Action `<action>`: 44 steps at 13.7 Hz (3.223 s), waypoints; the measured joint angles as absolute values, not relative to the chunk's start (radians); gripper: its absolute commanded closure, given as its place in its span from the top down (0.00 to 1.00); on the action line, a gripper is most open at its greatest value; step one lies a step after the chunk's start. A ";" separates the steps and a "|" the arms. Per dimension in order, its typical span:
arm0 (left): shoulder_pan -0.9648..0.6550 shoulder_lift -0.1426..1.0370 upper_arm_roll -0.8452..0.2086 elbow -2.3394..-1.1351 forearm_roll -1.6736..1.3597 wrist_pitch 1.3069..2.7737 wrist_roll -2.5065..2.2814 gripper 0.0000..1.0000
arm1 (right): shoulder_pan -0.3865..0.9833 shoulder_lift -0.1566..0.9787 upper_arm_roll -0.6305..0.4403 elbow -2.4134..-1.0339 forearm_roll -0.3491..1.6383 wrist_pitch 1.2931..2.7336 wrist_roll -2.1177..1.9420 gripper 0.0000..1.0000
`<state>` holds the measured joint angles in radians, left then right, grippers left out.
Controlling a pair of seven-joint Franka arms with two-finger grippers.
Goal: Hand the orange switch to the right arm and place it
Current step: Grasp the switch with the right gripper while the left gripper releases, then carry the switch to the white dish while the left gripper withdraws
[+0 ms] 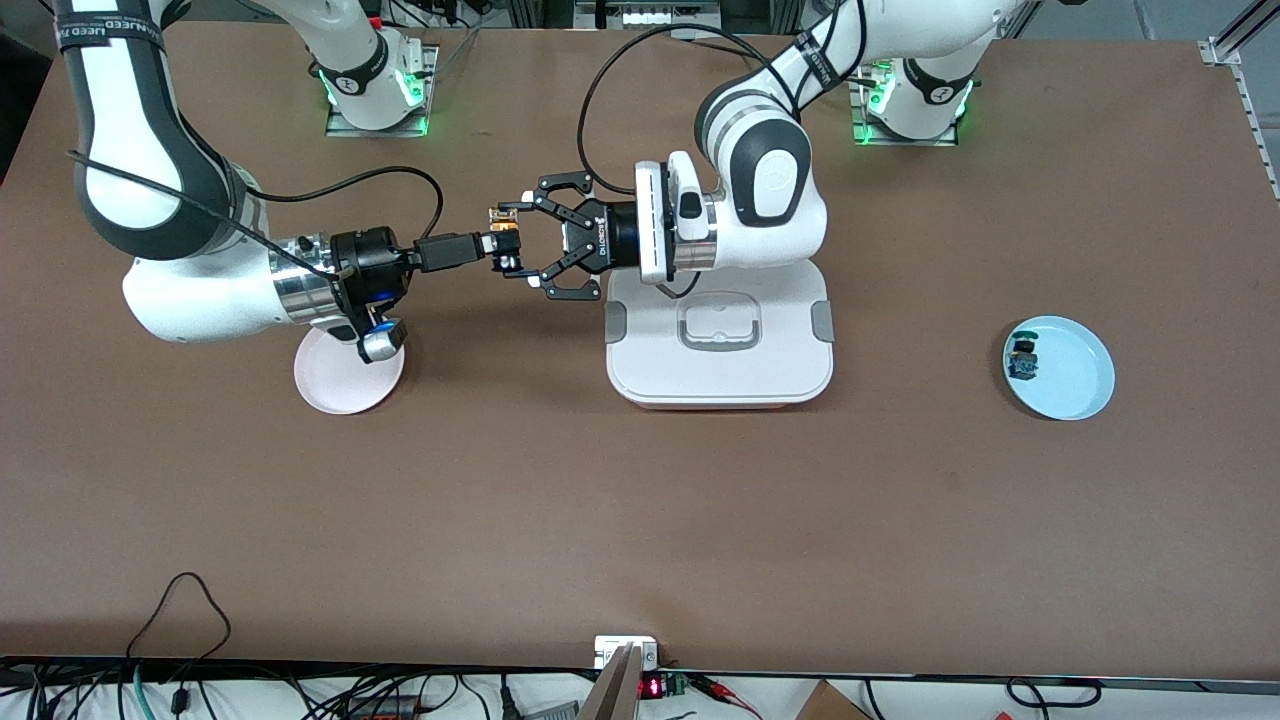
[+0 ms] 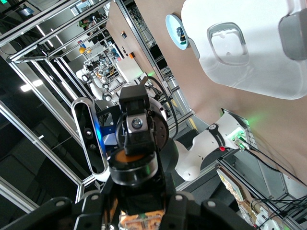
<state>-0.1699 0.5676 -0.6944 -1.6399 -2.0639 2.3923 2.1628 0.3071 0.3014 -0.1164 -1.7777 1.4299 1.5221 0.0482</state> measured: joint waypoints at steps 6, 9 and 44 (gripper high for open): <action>-0.162 0.570 -0.692 -1.645 -2.064 2.370 2.082 1.00 | 0.304 0.296 -0.118 -1.778 1.430 1.511 0.025 0.00; -0.128 0.571 -0.685 -1.645 -1.999 2.293 1.999 1.00 | 0.273 0.296 -0.122 -1.789 1.430 1.506 -0.019 0.00; 0.045 0.373 -0.259 -1.347 0.120 1.502 0.113 1.00 | 0.139 0.304 -0.115 -1.982 0.021 2.077 -1.317 0.00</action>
<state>0.0449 0.3726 -0.2592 -1.3470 0.1205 1.5023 0.1132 0.1391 0.3039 -0.1151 -1.9816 0.0211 2.0766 -1.3171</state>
